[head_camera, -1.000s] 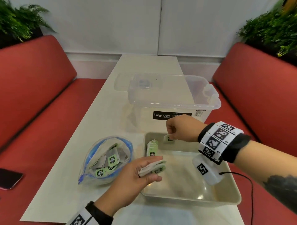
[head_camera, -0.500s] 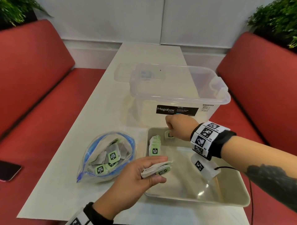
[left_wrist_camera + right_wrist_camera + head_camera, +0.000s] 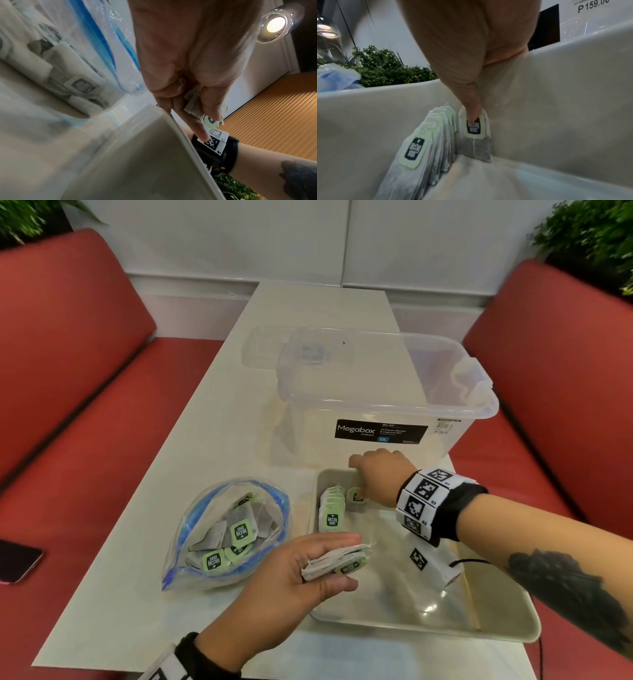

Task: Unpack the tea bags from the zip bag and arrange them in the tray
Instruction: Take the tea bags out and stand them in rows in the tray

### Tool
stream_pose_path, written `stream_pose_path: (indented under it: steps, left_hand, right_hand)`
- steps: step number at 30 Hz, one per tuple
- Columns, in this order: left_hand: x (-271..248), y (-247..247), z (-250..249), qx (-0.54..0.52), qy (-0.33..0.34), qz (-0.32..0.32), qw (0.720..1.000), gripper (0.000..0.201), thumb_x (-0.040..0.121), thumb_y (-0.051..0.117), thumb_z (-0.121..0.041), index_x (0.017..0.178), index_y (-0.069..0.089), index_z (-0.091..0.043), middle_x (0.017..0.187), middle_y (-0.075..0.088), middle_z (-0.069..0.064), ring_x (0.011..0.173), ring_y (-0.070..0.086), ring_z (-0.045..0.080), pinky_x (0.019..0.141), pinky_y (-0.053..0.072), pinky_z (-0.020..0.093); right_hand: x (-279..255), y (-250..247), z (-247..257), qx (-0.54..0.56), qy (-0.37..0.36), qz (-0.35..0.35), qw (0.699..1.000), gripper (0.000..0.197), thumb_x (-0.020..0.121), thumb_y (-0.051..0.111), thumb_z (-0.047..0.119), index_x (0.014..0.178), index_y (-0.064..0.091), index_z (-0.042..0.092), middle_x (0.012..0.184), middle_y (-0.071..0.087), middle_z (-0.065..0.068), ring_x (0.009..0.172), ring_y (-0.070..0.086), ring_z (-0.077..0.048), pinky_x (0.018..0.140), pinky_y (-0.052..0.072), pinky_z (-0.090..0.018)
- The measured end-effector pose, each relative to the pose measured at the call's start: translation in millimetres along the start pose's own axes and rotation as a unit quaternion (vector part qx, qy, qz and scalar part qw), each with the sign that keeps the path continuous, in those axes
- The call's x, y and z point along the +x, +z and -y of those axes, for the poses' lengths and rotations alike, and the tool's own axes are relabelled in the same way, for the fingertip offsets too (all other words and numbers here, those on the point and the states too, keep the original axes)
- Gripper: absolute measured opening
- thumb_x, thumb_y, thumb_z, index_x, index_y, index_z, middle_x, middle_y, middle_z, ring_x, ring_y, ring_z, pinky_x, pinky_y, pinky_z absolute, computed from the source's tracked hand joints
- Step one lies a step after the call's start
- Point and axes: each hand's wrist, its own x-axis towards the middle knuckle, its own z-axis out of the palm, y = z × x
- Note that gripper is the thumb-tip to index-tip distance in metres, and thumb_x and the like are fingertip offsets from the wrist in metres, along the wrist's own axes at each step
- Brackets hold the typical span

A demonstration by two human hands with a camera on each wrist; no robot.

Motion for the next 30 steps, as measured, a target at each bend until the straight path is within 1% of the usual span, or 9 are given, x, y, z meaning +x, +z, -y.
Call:
stream_pose_path:
  steps: [3, 6, 8, 14, 17, 20, 23, 28, 30]
  left_hand:
    - [0.9, -0.2, 0.9, 0.002, -0.001, 0.003, 1.0, 0.042, 0.074, 0.075, -0.016, 0.105, 0.067, -0.042, 0.116, 0.063, -0.021, 0.106, 0.063, 0.007, 0.093, 0.05, 0.025]
    - [0.7, -1.4, 2.1, -0.012, -0.008, 0.004, 1.0, 0.044, 0.075, 0.073, -0.009, 0.104, 0.068, -0.041, 0.116, 0.064, -0.02, 0.103, 0.065, 0.011, 0.088, 0.05, 0.022]
    - [0.9, -1.6, 2.7, 0.006, -0.006, 0.004, 1.0, 0.043, 0.074, 0.074, -0.013, 0.106, 0.067, -0.042, 0.117, 0.063, -0.02, 0.105, 0.064, 0.01, 0.091, 0.049, 0.023]
    - [0.8, -0.6, 1.9, 0.012, -0.007, -0.009, 1.0, 0.04, 0.075, 0.074, -0.006, 0.107, 0.07, -0.031, 0.117, 0.064, -0.018, 0.107, 0.062, 0.006, 0.093, 0.05, 0.025]
    - [0.1, -0.8, 1.7, 0.012, -0.008, -0.011, 1.0, 0.04, 0.073, 0.075, -0.012, 0.105, 0.07, -0.034, 0.116, 0.065, -0.017, 0.106, 0.063, 0.006, 0.092, 0.049, 0.022]
    - [-0.1, -0.4, 2.7, -0.03, -0.027, -0.011, 0.999, 0.04, 0.075, 0.073, -0.007, 0.103, 0.07, -0.035, 0.108, 0.07, -0.005, 0.098, 0.068, 0.013, 0.082, 0.05, 0.018]
    - [0.2, -0.1, 3.3, -0.072, -0.039, -0.022, 0.996, 0.04, 0.073, 0.074, -0.012, 0.109, 0.067, -0.028, 0.108, 0.07, 0.001, 0.092, 0.07, 0.019, 0.078, 0.05, 0.018]
    - [4.0, 1.4, 3.2, -0.141, -0.045, -0.084, 0.985, 0.042, 0.072, 0.067, -0.005, 0.111, 0.059, -0.018, 0.098, 0.072, 0.011, 0.083, 0.071, 0.026, 0.069, 0.058, 0.028]
    - [5.6, -0.1, 1.8, -0.175, -0.044, -0.117, 0.977, 0.039, 0.073, 0.066, -0.004, 0.109, 0.059, -0.016, 0.09, 0.073, 0.01, 0.08, 0.072, 0.027, 0.063, 0.058, 0.029]
  right_hand:
    - [0.4, 0.8, -0.9, 0.015, 0.005, 0.005, 1.0, 0.033, 0.089, 0.056, 0.023, 0.12, 0.047, 0.016, 0.11, 0.059, -0.007, 0.103, 0.055, -0.028, 0.084, 0.039, -0.037]
    - [0.0, 0.4, -2.3, 0.037, 0.004, 0.002, 0.999, 0.032, 0.088, 0.057, 0.022, 0.118, 0.048, 0.016, 0.107, 0.06, -0.007, 0.099, 0.056, -0.027, 0.078, 0.039, -0.034]
    - [-0.6, 0.1, -3.6, 0.052, 0.003, 0.004, 0.999, 0.033, 0.087, 0.058, 0.022, 0.119, 0.048, 0.015, 0.108, 0.06, -0.008, 0.099, 0.057, -0.027, 0.075, 0.04, -0.033]
    - [-1.6, -0.7, -4.8, 0.064, 0.003, 0.01, 0.998, 0.035, 0.087, 0.059, 0.019, 0.12, 0.05, 0.014, 0.11, 0.061, -0.009, 0.102, 0.057, -0.028, 0.079, 0.044, -0.034]
    - [-2.2, -0.5, -4.0, 0.065, 0.002, 0.008, 0.998, 0.033, 0.088, 0.058, 0.018, 0.12, 0.05, 0.014, 0.109, 0.061, -0.009, 0.101, 0.057, -0.027, 0.078, 0.044, -0.034]
    - [-3.0, -0.7, -4.9, 0.07, 0.001, 0.008, 0.997, 0.035, 0.087, 0.06, 0.02, 0.119, 0.05, 0.013, 0.109, 0.061, -0.009, 0.1, 0.057, -0.028, 0.076, 0.043, -0.033]
    - [-3.4, -0.9, -5.8, 0.079, 0.002, 0.006, 0.997, 0.036, 0.085, 0.062, 0.02, 0.118, 0.05, 0.013, 0.107, 0.061, -0.009, 0.099, 0.058, -0.027, 0.076, 0.043, -0.033]
    - [-3.4, 0.0, -7.5, 0.097, 0.01, 0.007, 0.995, 0.04, 0.082, 0.067, 0.025, 0.117, 0.05, 0.016, 0.109, 0.061, -0.008, 0.097, 0.057, -0.026, 0.077, 0.044, -0.033]
    - [-7.6, -6.1, -7.7, 0.1, 0.013, -0.008, 0.995, 0.047, 0.081, 0.068, 0.034, 0.121, 0.049, 0.019, 0.115, 0.058, -0.004, 0.104, 0.054, -0.025, 0.083, 0.041, -0.034]
